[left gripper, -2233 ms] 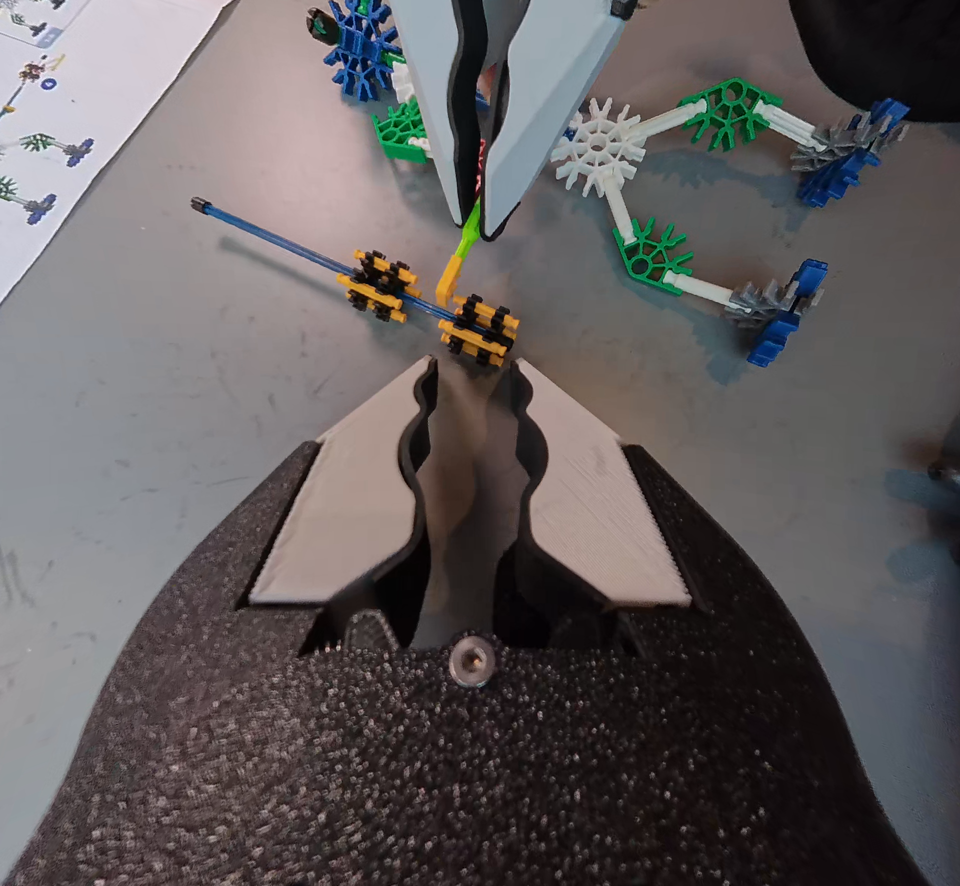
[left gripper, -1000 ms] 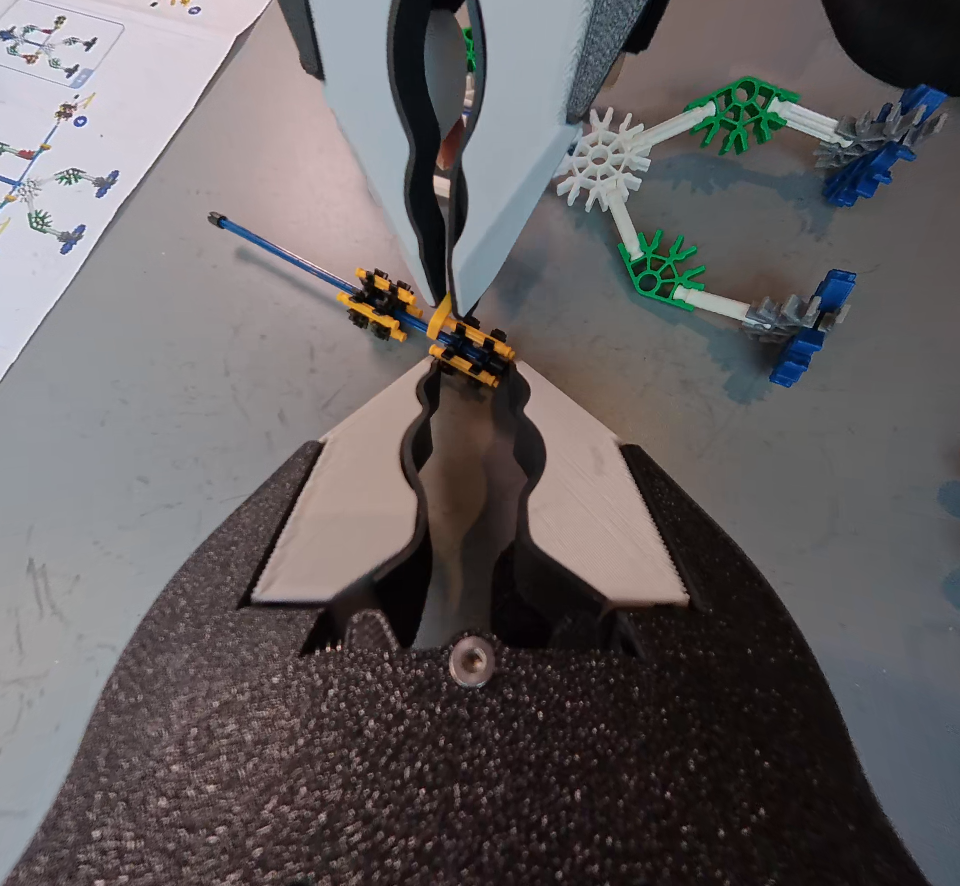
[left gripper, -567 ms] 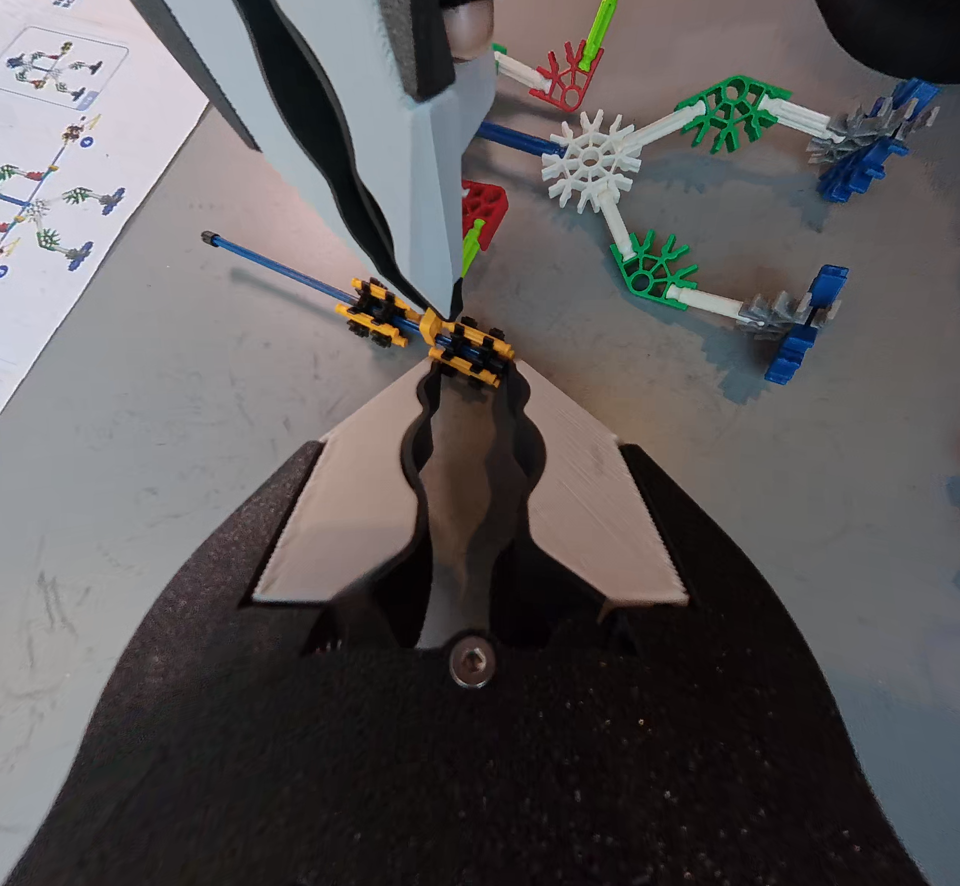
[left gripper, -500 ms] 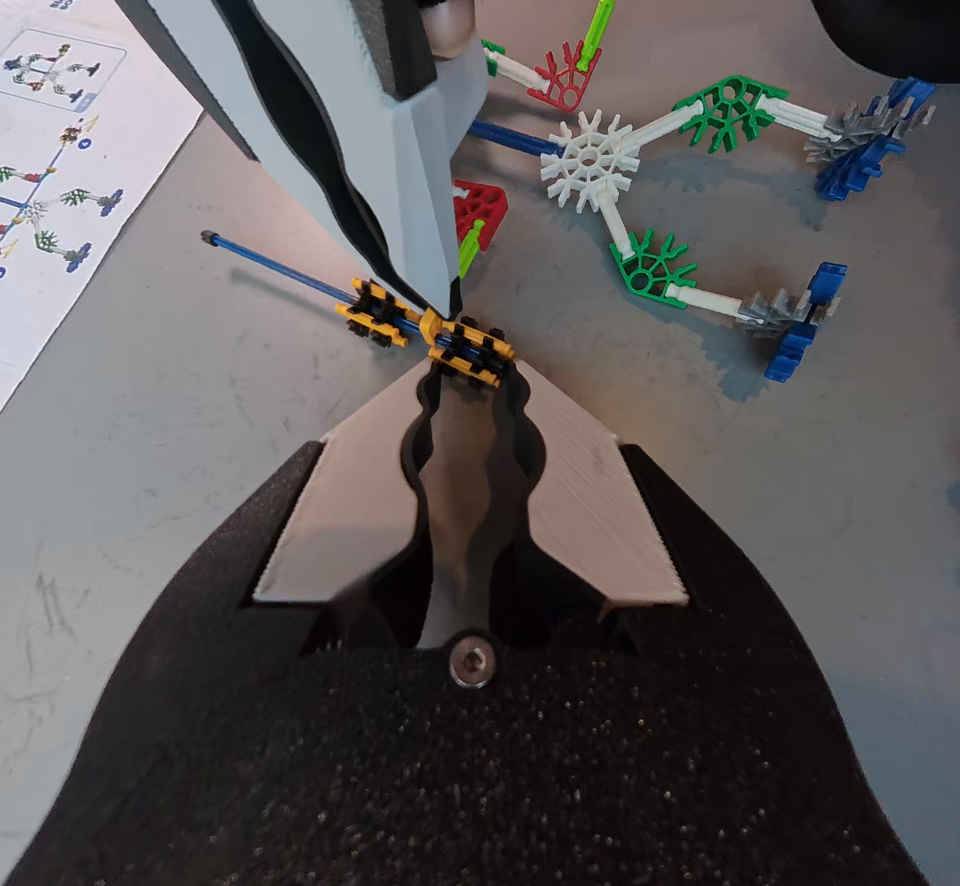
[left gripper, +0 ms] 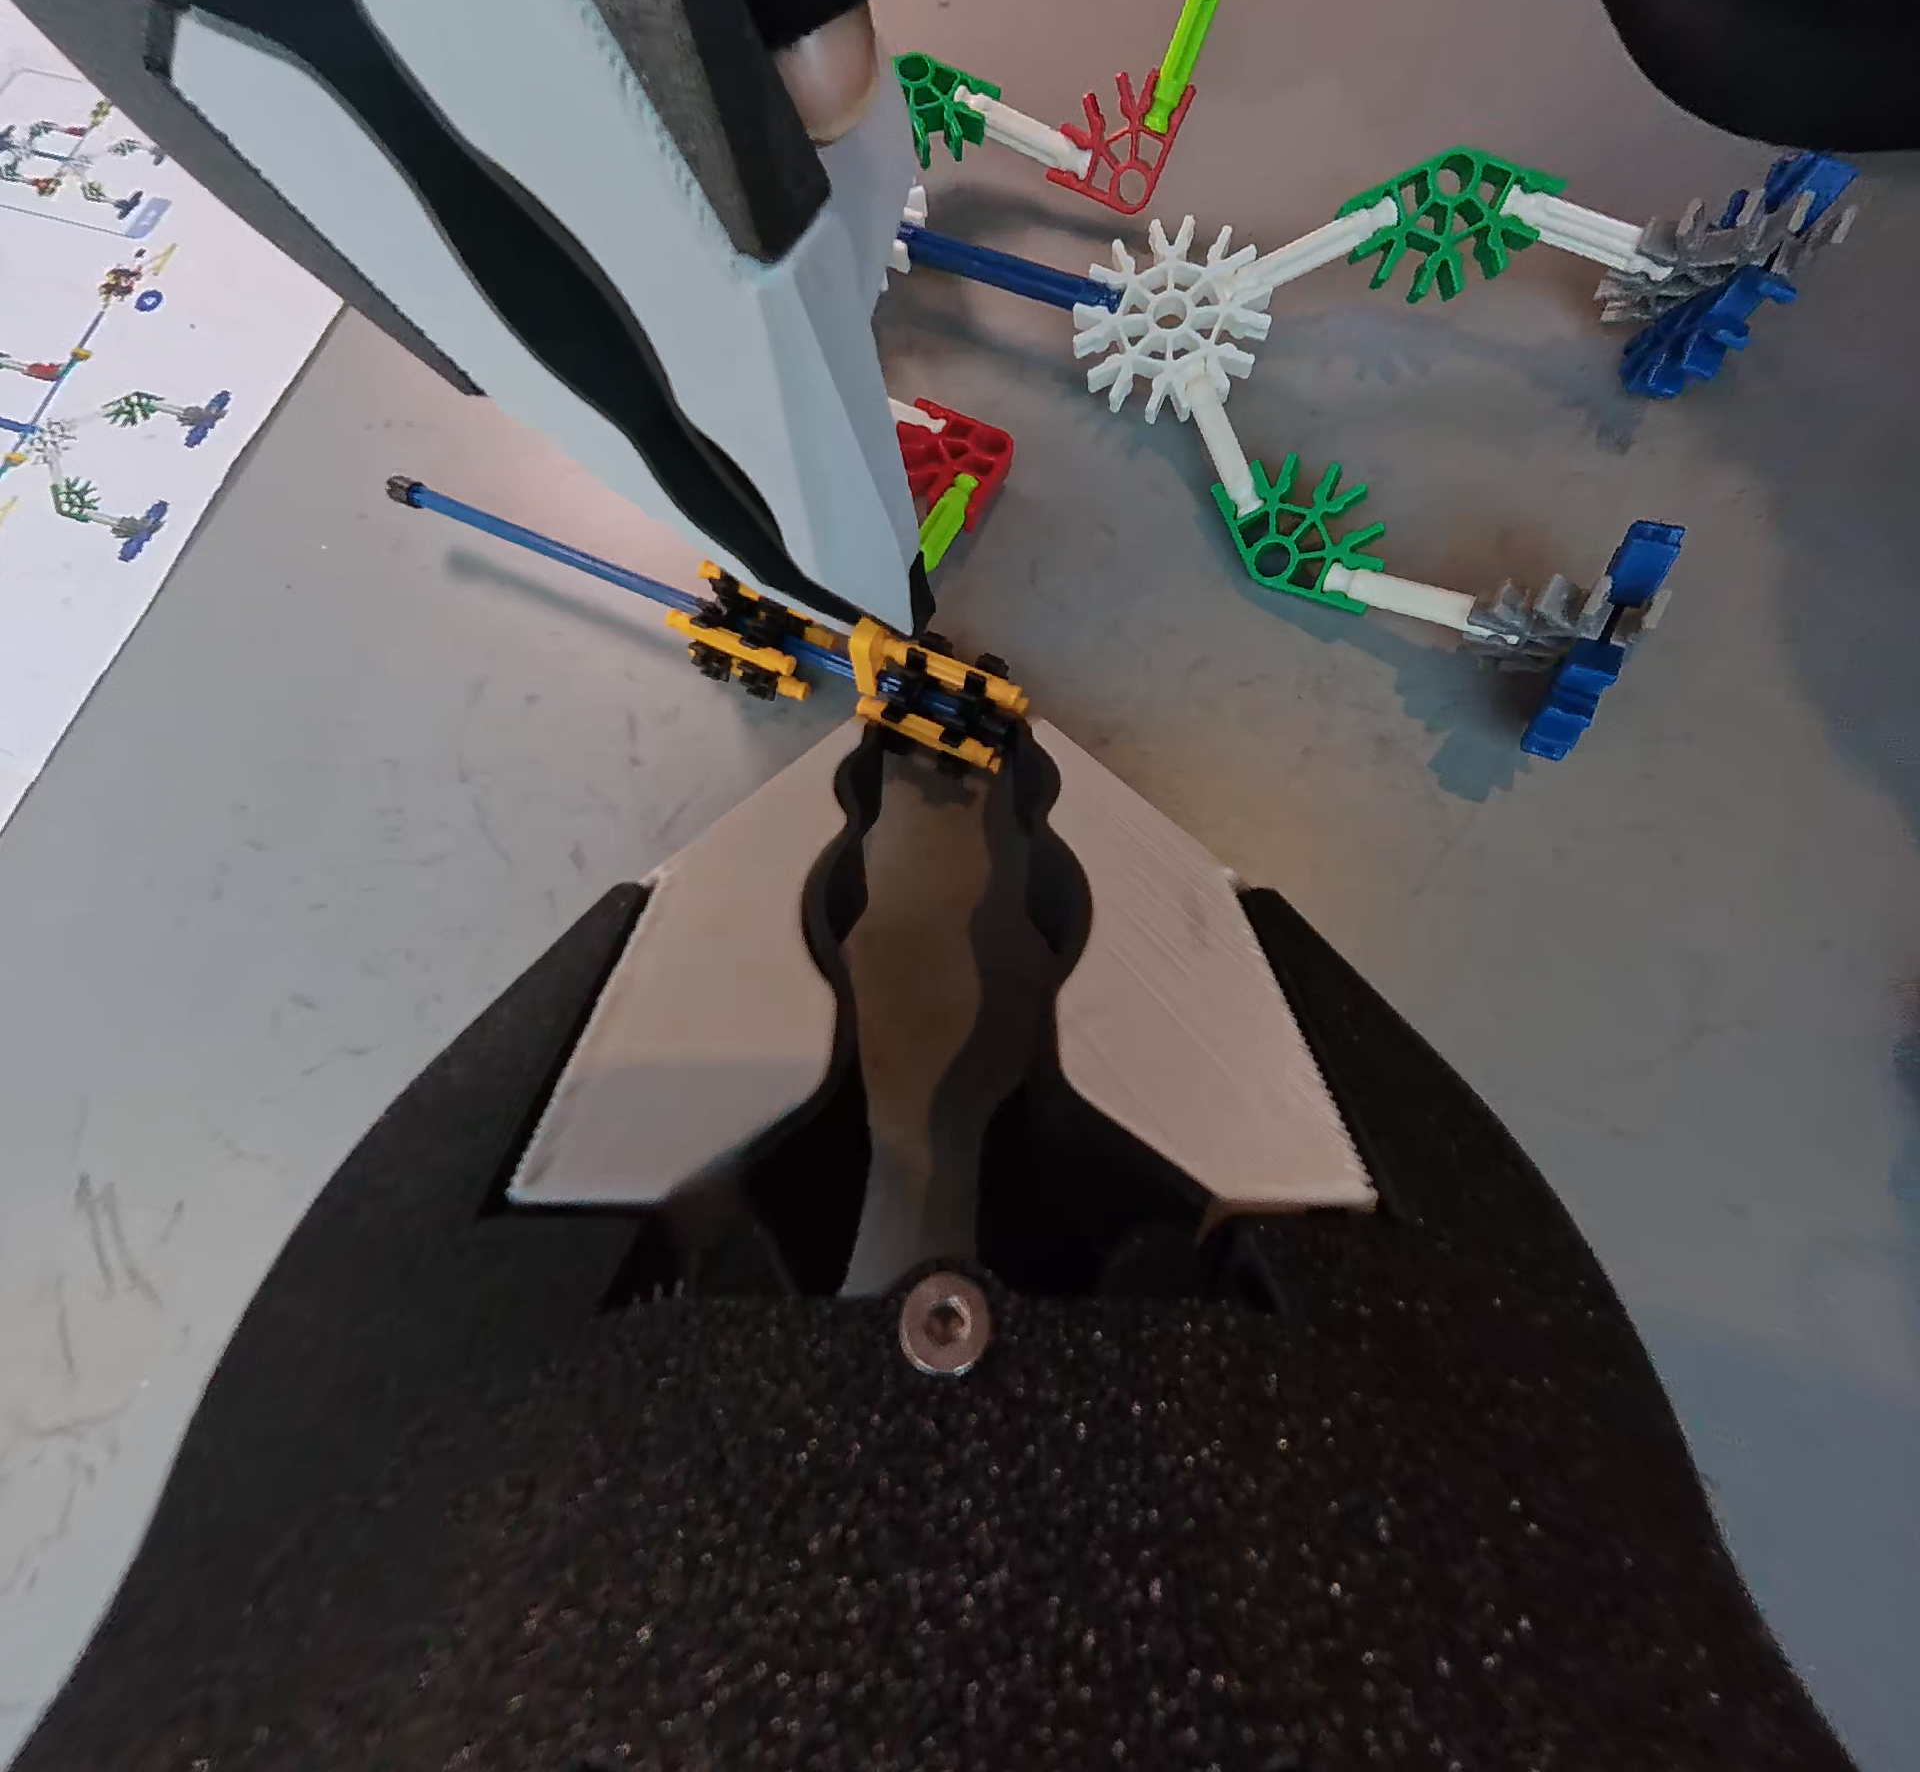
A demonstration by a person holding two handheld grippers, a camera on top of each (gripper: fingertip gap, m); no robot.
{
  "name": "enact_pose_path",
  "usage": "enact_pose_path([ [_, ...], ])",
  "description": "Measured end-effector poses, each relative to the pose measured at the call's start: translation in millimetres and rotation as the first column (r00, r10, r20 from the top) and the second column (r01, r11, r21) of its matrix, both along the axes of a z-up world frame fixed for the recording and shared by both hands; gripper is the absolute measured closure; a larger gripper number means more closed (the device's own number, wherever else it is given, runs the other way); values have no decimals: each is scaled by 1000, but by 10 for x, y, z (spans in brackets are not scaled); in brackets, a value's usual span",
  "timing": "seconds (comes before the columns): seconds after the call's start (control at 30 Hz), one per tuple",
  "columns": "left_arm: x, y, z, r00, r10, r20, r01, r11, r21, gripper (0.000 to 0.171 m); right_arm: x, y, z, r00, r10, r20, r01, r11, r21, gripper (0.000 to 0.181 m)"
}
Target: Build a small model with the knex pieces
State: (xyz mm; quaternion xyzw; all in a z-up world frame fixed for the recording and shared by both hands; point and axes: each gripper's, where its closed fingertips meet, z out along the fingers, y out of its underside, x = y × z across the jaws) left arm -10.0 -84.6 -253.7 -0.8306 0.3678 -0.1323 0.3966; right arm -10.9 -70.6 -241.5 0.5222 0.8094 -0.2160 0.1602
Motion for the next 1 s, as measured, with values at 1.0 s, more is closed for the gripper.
enact_pose_path([
  [1.0, 12, 2, 4, 1000, -18, -23, 18, 1000, 20, 148, -150, -33, -3, 992, -104, -71, 111, 988, 104, 181],
])
